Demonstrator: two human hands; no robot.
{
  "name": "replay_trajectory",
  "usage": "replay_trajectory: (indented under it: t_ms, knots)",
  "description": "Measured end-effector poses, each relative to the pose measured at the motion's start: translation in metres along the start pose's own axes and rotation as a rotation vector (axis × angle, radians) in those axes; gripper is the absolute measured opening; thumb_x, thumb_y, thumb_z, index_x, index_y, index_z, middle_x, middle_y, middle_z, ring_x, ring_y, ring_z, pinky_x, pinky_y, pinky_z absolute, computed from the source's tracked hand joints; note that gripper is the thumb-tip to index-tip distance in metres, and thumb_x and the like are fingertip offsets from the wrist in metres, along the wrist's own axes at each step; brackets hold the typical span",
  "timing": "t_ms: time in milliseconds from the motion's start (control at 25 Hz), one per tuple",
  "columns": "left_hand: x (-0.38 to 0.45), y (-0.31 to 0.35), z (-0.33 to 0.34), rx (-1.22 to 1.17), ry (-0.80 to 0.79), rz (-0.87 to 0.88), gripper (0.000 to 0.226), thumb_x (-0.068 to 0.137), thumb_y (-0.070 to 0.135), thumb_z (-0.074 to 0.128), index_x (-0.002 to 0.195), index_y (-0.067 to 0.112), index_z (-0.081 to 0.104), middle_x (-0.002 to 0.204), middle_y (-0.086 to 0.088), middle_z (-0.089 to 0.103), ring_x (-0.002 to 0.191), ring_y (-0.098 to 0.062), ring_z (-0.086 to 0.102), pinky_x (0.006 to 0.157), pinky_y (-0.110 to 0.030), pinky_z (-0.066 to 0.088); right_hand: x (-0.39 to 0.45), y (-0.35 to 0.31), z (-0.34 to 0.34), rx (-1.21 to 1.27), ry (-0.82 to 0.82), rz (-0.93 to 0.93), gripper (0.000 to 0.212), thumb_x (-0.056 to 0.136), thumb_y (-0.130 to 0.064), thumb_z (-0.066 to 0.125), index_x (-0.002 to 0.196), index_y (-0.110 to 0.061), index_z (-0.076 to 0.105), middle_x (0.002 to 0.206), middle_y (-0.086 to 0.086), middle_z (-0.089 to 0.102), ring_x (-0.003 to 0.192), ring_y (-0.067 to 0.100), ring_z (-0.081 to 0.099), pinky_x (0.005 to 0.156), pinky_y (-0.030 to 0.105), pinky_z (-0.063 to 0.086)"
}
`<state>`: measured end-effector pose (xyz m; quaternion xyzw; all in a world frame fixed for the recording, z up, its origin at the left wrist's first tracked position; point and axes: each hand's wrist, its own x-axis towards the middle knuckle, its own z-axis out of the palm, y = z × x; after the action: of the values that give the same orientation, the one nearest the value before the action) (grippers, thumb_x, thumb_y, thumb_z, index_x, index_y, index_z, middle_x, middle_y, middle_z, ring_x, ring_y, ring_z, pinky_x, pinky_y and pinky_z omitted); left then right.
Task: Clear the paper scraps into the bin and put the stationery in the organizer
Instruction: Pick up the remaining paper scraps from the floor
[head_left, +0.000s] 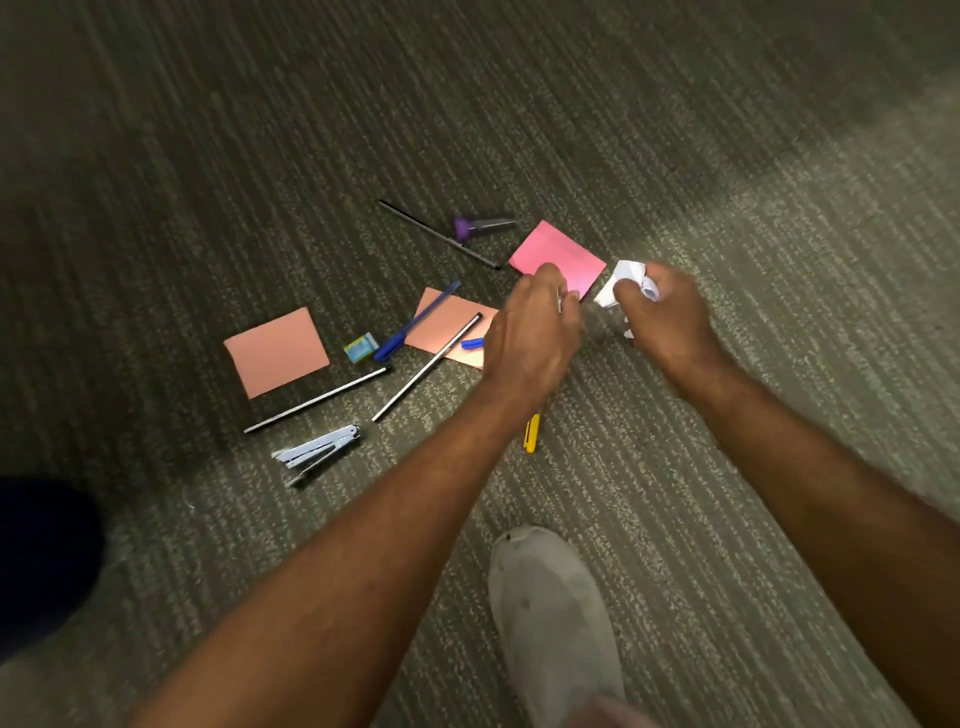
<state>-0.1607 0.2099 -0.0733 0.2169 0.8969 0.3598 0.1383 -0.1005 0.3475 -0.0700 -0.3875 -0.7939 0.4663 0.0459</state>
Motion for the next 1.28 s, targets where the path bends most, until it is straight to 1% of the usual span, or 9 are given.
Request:
replay_trajectory:
  t_ms: [80,160,320,480,640,840,1040,1160,1280]
  knots:
    - [-0.011,-0.010,-0.025,-0.066,0.078,-0.053,0.012,0.099,0.029,0.053,0.092,0.020,0.049,0.093,-0.002,0.061,0.081,-0.023,0.054,0.064,-0.035,0.036,-0.013,-0.022,0.014,0.068,-0.025,-0.022,0.026,0.081,-0.032,0.057,0.092,-0.015,0.072,0.079,0.006,0.071,0.069,0.016,0.058,0.063,0.044,0.053]
    - [-0.022,-0.018,-0.049,-0.108,0.144,-0.087,0.011,0.097,0.028,0.054,0.092,0.018,0.052,0.093,-0.003,0.063,0.085,-0.025,0.057,0.067,-0.037,0.040,-0.024,-0.044,0.031,0.140,-0.067,-0.055,0.021,0.077,-0.033,0.059,0.081,-0.015,0.068,0.067,-0.002,0.061,0.064,0.014,0.053,0.060,0.037,0.045]
    - [-0.047,-0.038,-0.106,-0.174,0.287,-0.118,0.012,0.096,0.025,0.053,0.090,0.015,0.053,0.089,-0.004,0.062,0.085,-0.026,0.056,0.071,-0.041,0.045,-0.050,-0.094,0.068,0.220,-0.191,-0.127,0.024,0.074,-0.027,0.063,0.079,-0.004,0.057,0.070,0.008,0.058,0.063,0.018,0.053,0.058,0.031,0.044]
    - [-0.077,-0.058,-0.178,-0.178,0.454,-0.156,0.013,0.096,0.026,0.054,0.087,0.017,0.050,0.087,-0.001,0.060,0.082,-0.024,0.054,0.067,-0.039,0.041,-0.088,-0.161,0.104,0.196,-0.377,-0.294,0.014,0.080,-0.012,0.062,0.073,-0.017,0.051,0.065,0.009,0.052,0.055,0.017,0.052,0.054,0.031,0.043]
    - [-0.112,-0.069,-0.260,-0.158,0.631,-0.182,0.014,0.095,0.026,0.055,0.085,0.019,0.050,0.083,0.003,0.057,0.080,-0.021,0.054,0.064,-0.034,0.033,-0.135,-0.236,0.134,0.115,-0.553,-0.495,0.024,0.089,-0.004,0.060,0.077,-0.022,0.049,0.065,0.002,0.052,0.053,0.005,0.051,0.053,0.028,0.044]
    - [-0.171,-0.084,-0.369,-0.092,0.871,-0.194,0.014,0.094,0.027,0.054,0.084,0.021,0.046,0.081,0.005,0.054,0.077,-0.015,0.049,0.063,-0.031,0.029,-0.215,-0.335,0.176,0.031,-0.745,-0.796,0.011,0.090,-0.004,0.061,0.091,-0.014,0.056,0.068,0.001,0.057,0.052,-0.001,0.053,0.050,0.020,0.045]
    - [-0.246,-0.138,-0.445,-0.130,1.074,-0.388,0.005,0.090,0.022,0.049,0.086,0.019,0.048,0.085,0.003,0.052,0.080,-0.014,0.046,0.068,-0.029,0.031,-0.293,-0.392,0.227,-0.118,-0.956,-0.973,0.010,0.085,-0.009,0.063,0.091,-0.015,0.057,0.078,0.003,0.061,0.059,0.003,0.057,0.051,0.020,0.046]
    - [-0.283,-0.176,-0.461,-0.336,1.023,-0.661,0.004,0.090,0.023,0.044,0.087,0.023,0.048,0.097,-0.004,0.058,0.090,-0.023,0.053,0.077,-0.039,0.042,-0.320,-0.406,0.262,-0.268,-1.052,-1.041,0.016,0.082,-0.007,0.063,0.094,-0.017,0.060,0.097,0.003,0.063,0.069,0.005,0.063,0.052,0.021,0.048]
    - [-0.312,-0.202,-0.463,-0.414,0.845,-0.824,0.009,0.094,0.020,0.045,0.096,0.025,0.051,0.122,-0.015,0.059,0.106,-0.031,0.055,0.082,-0.042,0.045,-0.336,-0.402,0.295,-0.439,-1.093,-1.083,0.019,0.083,-0.009,0.068,0.098,-0.019,0.064,0.120,0.006,0.053,0.093,0.019,0.064,0.068,0.032,0.059]
